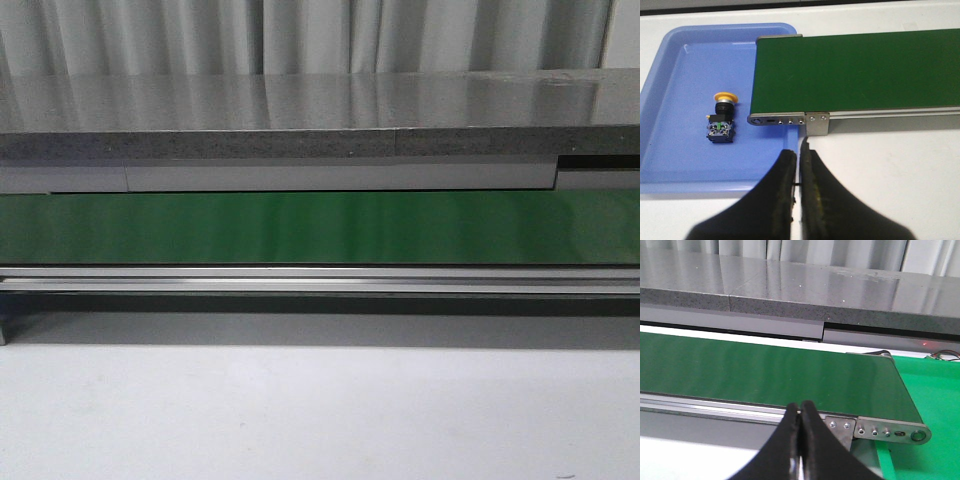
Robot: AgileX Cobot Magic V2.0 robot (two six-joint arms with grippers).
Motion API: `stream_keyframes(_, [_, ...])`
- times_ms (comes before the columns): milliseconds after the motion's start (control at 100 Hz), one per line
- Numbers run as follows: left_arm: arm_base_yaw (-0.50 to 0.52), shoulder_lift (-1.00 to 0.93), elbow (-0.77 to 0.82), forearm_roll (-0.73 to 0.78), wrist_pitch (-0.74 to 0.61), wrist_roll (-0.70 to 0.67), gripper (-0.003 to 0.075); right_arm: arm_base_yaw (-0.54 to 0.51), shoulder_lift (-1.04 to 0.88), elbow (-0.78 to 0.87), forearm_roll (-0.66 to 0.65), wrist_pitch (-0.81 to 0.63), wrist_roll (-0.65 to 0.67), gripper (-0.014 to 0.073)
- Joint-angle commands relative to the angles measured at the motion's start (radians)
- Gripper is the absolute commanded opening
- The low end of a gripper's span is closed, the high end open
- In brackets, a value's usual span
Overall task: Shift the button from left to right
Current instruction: 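Move the open left gripper over the yellow push button in the blue tray, then lower the left gripper and grasp the yellow-capped push button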
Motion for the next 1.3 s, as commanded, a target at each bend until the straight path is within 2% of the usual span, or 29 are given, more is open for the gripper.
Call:
stream_keyframes(0, [0.001,0.047,-0.046,-0.009,-0.044,-0.011,0.0005,-0.003,-0.011,0.001,-0.003,-0.079,0.002,-0.0122])
stream_keyframes(220, [0.001,0.108,-0.046,-0.009,-0.042,-0.011,0.0006,-0.003,-0.011,0.001,-0.003,-0.079,0.002,-0.0122])
stream_keyframes(310, [0.001,0.114,-0.046,-0.009,-0.042,-0.011,0.0043,-0.003,-0.011,0.001,-0.003,-0.079,0.002,-0.0122])
stream_keyframes(420, [0.001,0.114,-0.046,-0.009,-0.042,-0.011,0.0197,-0.003,-0.011,0.001,-0.003,-0.079,0.002,-0.0122])
stream_keyframes(490, [0.001,0.114,-0.046,-0.006,-0.042,-0.011,0.0360,-0.003,-0.011,0.001,-0.003,-0.079,0.002,-0.0122])
stream_keyframes(540, [0.001,0.114,-0.046,-0.006,-0.046,-0.011,0.0445,-0.003,-0.011,0.001,-0.003,-0.079,0.002,-0.0122])
stream_keyframes(610, [0.001,0.114,-0.046,-0.007,-0.069,-0.011,0.0510,-0.003,-0.011,0.001,-0.003,-0.079,0.002,-0.0122])
stream_keyframes(750, [0.001,0.114,-0.046,-0.013,-0.071,-0.011,0.0515,-0.003,-0.011,0.001,-0.003,-0.079,0.002,-0.0122])
stream_keyframes(900, [0.005,0.150,-0.057,0.043,-0.059,-0.011,0.0515,-0.003,-0.011,0.001,-0.003,-0.079,0.002,-0.0122])
stream_keyframes(1020, [0.055,0.241,-0.122,0.058,-0.019,-0.011,0.0515,-0.003,-0.011,0.001,-0.003,-0.079,0.002,-0.0122])
stream_keyframes(1290, [0.211,0.503,-0.306,0.061,-0.021,0.001,0.0515,-0.003,-0.011,0.001,-0.003,-0.079,0.002,-0.0122])
